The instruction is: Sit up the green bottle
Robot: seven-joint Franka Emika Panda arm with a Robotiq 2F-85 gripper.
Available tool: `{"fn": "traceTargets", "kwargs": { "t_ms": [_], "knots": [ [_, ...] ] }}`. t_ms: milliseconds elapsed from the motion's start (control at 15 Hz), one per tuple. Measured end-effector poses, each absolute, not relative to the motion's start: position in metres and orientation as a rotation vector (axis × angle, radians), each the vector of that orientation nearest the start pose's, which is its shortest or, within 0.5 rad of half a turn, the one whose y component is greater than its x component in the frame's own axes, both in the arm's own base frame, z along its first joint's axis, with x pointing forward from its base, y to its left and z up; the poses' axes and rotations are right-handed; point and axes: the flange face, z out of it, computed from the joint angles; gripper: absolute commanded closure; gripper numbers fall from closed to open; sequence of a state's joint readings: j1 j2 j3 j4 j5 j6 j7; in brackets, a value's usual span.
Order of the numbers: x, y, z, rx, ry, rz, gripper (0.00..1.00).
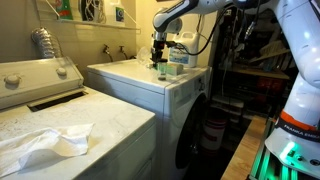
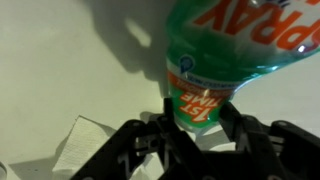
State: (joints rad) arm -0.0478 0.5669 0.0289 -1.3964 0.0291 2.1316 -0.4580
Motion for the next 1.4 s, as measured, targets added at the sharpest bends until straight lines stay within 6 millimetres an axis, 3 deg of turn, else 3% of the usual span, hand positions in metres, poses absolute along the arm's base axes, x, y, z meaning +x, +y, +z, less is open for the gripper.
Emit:
{"fn": "traceTargets", "kwargs": {
  "t_ms": [467,667,933,1133,1200,1267,1400],
  "knots": [
    [0.738,-0.017,0.406,-3.079,-0.605,-0.356,0.77],
    [0.746,-0.016,0.431,-3.083,-0.591,-0.53,0.77],
    [0.749,-0.002,0.485,-3.052,-0.596,-0.806,0.77],
    [0.746,0.007,0.502,-3.05,-0.556,-0.847,0.77],
    [0.745,0.007,0.5,-3.061,-0.522,-0.824,0.72],
    [0.744,0.005,0.497,-3.08,-0.484,-0.794,0.28],
    [0.744,-0.003,0.486,-3.112,-0.415,-0.729,0.33]
  ]
}}
